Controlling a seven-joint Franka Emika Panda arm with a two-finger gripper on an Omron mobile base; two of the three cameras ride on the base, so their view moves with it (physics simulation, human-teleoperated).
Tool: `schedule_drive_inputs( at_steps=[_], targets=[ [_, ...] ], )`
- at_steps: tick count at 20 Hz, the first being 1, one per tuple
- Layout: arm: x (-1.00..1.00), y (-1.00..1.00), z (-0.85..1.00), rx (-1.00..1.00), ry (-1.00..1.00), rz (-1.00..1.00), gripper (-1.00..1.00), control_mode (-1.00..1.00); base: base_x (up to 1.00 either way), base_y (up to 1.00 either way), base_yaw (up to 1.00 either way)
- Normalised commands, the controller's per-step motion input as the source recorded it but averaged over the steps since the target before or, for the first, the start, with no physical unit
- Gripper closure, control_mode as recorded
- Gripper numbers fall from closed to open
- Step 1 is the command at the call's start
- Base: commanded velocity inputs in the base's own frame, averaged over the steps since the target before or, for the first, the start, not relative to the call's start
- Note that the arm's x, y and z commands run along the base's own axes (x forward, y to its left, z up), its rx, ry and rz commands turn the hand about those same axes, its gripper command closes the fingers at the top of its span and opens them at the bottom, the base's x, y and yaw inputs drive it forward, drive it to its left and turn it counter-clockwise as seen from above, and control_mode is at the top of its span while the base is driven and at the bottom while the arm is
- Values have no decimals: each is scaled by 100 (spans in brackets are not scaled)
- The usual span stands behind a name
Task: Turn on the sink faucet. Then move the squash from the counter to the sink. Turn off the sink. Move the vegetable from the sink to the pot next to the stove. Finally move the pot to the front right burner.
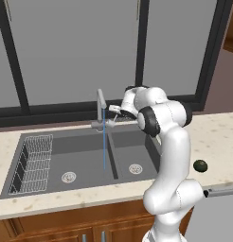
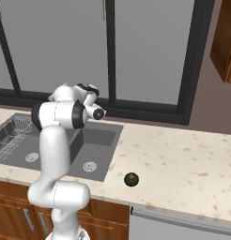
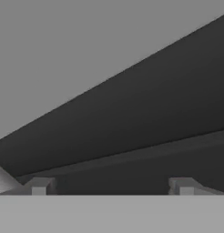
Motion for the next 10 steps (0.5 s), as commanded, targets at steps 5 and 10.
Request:
schedule_drive_inputs(
  at_steps=[5,10],
  targets=[
    [-22,-15,70,0,0,0,-100,-100,0,0,0],
    [-31,-24,61,0,2,0,-100,-100,0,0,0]
  ],
)
